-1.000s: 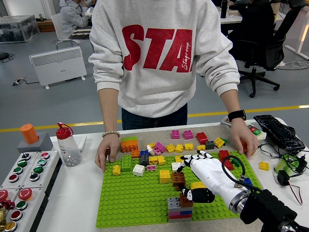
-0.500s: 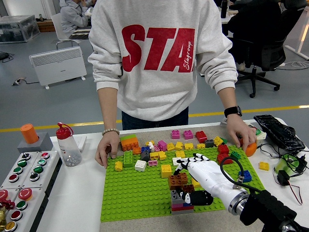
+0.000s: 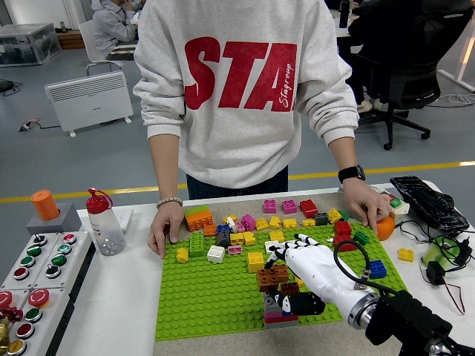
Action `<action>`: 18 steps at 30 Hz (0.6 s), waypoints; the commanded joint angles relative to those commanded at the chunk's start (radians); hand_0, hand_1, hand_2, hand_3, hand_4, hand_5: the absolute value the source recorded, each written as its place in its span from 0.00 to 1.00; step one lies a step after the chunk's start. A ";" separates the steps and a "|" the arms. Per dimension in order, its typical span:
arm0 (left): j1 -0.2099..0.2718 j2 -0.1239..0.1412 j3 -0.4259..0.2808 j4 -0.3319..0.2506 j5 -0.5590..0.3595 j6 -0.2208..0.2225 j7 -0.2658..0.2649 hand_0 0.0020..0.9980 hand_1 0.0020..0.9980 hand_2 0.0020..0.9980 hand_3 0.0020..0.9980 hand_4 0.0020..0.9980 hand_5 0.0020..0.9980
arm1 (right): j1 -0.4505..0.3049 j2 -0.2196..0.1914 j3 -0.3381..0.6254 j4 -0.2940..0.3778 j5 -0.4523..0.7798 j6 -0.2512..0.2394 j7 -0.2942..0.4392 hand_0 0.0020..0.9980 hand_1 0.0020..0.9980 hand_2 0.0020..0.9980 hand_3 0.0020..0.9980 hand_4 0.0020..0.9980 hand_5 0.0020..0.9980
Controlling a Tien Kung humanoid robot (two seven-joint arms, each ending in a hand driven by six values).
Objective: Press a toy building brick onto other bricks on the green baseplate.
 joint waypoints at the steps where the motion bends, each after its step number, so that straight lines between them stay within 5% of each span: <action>1: -0.001 0.000 0.000 0.000 -0.001 0.000 0.000 0.66 0.68 0.70 0.58 0.30 1.00 | 0.002 0.002 -0.002 0.000 -0.001 0.000 0.000 1.00 0.90 0.87 0.53 0.52 0.25; 18: -0.006 0.001 0.004 0.000 -0.004 0.000 -0.001 0.66 0.68 0.70 0.58 0.30 1.00 | 0.019 0.014 -0.038 0.000 -0.012 0.011 -0.007 1.00 0.90 0.87 0.53 0.51 0.25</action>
